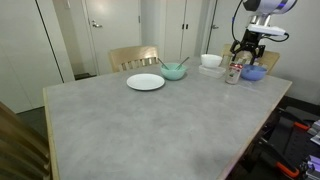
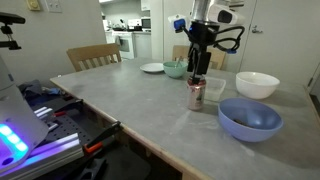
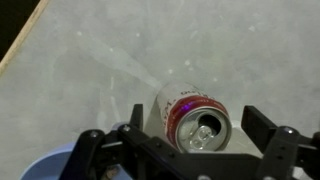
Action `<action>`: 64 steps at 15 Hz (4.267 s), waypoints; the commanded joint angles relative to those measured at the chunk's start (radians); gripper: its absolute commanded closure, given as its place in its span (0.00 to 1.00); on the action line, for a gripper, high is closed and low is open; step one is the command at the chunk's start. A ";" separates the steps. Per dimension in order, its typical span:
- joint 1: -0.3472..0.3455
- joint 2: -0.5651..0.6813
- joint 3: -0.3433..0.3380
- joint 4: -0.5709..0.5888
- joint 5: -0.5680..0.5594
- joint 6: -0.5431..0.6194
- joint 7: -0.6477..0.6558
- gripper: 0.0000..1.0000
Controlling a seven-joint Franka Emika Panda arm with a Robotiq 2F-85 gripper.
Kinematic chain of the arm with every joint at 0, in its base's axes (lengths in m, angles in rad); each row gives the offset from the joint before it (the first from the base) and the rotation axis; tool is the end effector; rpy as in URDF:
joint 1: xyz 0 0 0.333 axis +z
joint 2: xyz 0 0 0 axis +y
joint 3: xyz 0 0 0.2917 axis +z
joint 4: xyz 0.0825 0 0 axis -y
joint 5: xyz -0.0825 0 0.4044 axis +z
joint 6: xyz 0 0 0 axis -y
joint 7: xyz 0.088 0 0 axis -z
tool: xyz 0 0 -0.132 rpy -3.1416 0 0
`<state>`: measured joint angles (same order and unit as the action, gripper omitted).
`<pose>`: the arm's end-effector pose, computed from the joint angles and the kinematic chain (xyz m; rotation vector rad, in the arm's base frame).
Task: Move the can to the left side of the table
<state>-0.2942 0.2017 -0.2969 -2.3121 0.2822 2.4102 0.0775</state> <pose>0.4317 -0.2888 0.1879 -2.7136 1.2852 0.0824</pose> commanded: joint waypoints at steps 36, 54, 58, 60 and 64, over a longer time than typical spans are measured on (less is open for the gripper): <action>0.039 0.084 0.034 0.084 -0.052 0.095 0.115 0.58; 0.265 -0.079 0.167 0.058 -0.388 -0.046 0.203 0.58; 0.307 -0.141 0.242 0.041 -0.365 -0.240 0.142 0.58; 0.330 -0.168 0.280 0.028 -0.360 -0.311 0.124 0.58; 0.350 -0.169 0.323 0.040 -0.358 -0.347 0.143 0.33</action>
<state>0.0636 0.0321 0.0203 -2.2736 -0.0750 2.0642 0.2202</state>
